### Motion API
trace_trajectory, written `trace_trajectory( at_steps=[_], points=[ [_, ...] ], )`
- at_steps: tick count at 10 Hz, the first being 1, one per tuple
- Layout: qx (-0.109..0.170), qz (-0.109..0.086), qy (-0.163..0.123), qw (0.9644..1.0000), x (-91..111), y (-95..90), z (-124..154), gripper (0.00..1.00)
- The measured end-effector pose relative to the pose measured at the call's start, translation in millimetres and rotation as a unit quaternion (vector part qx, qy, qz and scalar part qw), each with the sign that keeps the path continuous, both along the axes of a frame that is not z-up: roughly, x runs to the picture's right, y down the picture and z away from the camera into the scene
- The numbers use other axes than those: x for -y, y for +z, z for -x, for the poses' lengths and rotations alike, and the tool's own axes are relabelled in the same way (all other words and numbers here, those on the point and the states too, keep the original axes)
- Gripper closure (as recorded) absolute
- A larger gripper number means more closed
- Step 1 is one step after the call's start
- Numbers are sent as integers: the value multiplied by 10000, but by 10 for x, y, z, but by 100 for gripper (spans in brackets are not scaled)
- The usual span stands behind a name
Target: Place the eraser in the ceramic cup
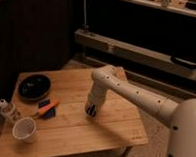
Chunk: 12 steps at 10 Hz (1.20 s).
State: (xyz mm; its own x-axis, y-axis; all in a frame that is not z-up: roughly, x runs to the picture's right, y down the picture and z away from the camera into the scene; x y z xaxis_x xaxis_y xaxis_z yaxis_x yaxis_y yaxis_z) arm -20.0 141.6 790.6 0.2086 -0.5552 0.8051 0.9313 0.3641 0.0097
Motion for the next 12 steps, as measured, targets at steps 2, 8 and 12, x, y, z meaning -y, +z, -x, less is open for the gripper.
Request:
trace_trajectory(
  at_steps=[2, 8, 12],
  points=[
    [1190, -286, -235, 9922, 275, -486, 94, 100],
    [3656, -1069, -1440, 9133, 506, -1575, 407, 100],
    [3715, -1087, -1476, 9101, 506, -1600, 424, 100]
  ],
)
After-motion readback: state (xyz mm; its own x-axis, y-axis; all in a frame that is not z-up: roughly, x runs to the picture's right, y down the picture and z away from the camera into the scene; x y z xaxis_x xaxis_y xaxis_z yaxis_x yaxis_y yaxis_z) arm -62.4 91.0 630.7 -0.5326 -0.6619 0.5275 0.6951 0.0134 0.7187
